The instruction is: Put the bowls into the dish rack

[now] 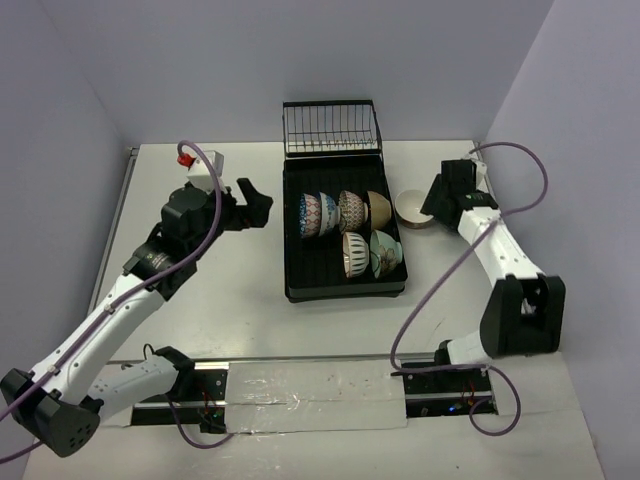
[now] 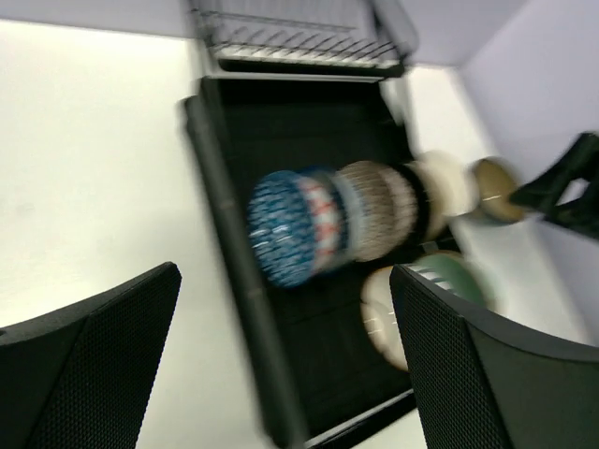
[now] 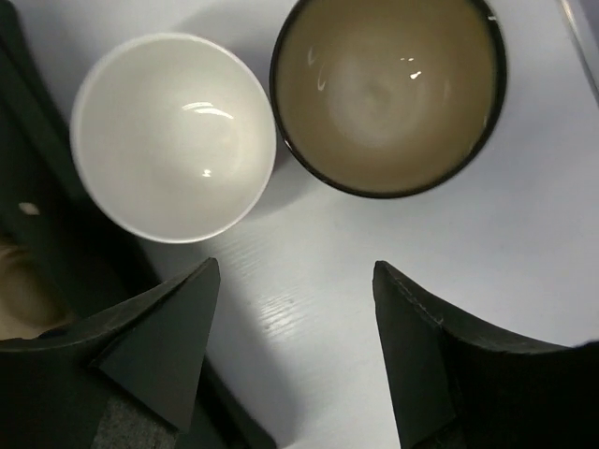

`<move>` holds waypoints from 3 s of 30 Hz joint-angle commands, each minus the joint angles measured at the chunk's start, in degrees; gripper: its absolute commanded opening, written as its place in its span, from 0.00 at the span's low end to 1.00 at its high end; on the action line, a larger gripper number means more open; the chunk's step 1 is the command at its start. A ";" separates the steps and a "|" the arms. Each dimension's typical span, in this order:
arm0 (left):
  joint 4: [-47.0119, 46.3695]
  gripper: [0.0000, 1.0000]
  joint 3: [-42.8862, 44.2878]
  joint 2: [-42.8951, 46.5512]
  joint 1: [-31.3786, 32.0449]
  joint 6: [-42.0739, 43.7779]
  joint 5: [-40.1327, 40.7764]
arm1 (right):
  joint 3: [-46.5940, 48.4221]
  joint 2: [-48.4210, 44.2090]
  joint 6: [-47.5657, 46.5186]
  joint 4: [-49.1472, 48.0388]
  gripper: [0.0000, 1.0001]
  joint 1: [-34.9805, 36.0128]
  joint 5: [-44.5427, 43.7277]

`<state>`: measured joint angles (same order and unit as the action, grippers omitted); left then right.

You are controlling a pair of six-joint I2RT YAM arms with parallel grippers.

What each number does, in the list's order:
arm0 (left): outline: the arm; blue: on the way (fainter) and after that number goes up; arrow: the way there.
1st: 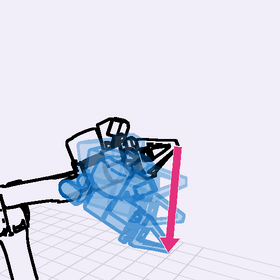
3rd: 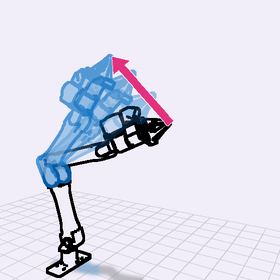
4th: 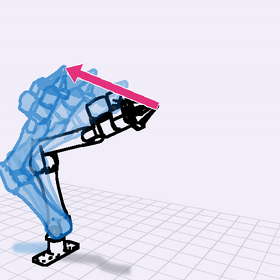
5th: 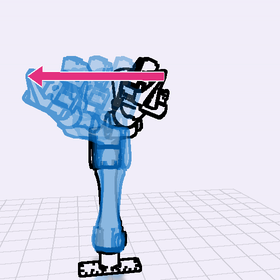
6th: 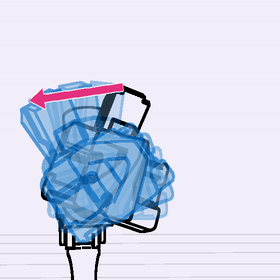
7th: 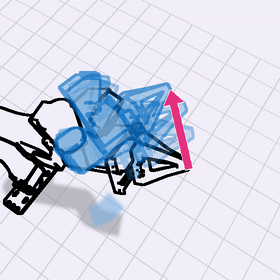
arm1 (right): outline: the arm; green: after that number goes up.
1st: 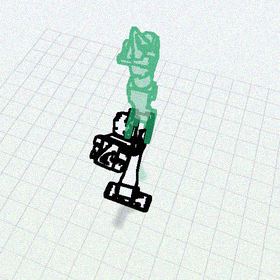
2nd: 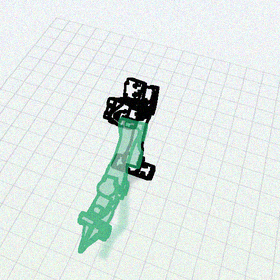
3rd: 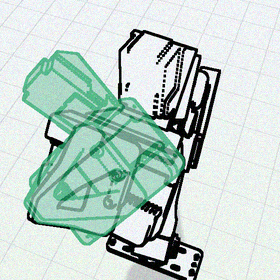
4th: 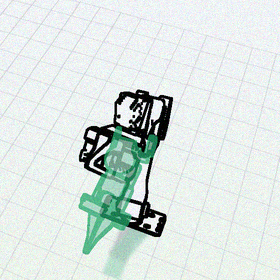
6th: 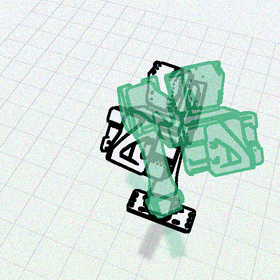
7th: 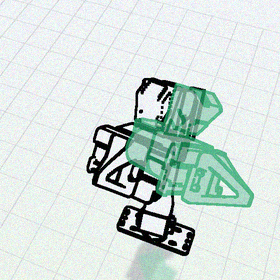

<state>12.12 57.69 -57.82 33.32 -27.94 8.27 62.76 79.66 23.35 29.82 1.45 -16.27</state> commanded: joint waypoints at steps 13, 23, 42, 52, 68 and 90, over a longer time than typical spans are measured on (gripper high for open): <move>4.58 0.99 -8.12 7.81 -1.50 12.65 2.89 | -1.24 9.37 -28.88 -16.02 0.69 -2.77 7.13; 4.05 0.99 -8.91 7.38 -1.50 13.18 2.80 | -2.64 14.30 -35.04 -18.93 0.64 -7.95 21.27; 3.79 0.99 -9.44 7.02 -1.50 13.62 2.54 | -4.93 12.54 -33.11 -19.45 0.53 -10.42 22.07; 3.70 0.99 -9.79 7.90 -1.50 13.71 2.63 | -6.25 9.73 -30.91 -21.03 0.53 -12.00 24.53; 3.70 0.99 -10.05 8.08 -1.51 14.15 2.63 | -4.76 13.68 -31.18 -20.33 0.49 -12.00 24.27; 3.79 0.99 -10.14 7.02 -1.77 14.06 2.10 | -1.94 12.63 -27.49 -18.93 0.10 -11.47 22.78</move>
<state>17.89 47.99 -50.85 31.64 -14.41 10.70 59.48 95.15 -6.87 10.33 -10.17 6.44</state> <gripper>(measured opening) 0.991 0.173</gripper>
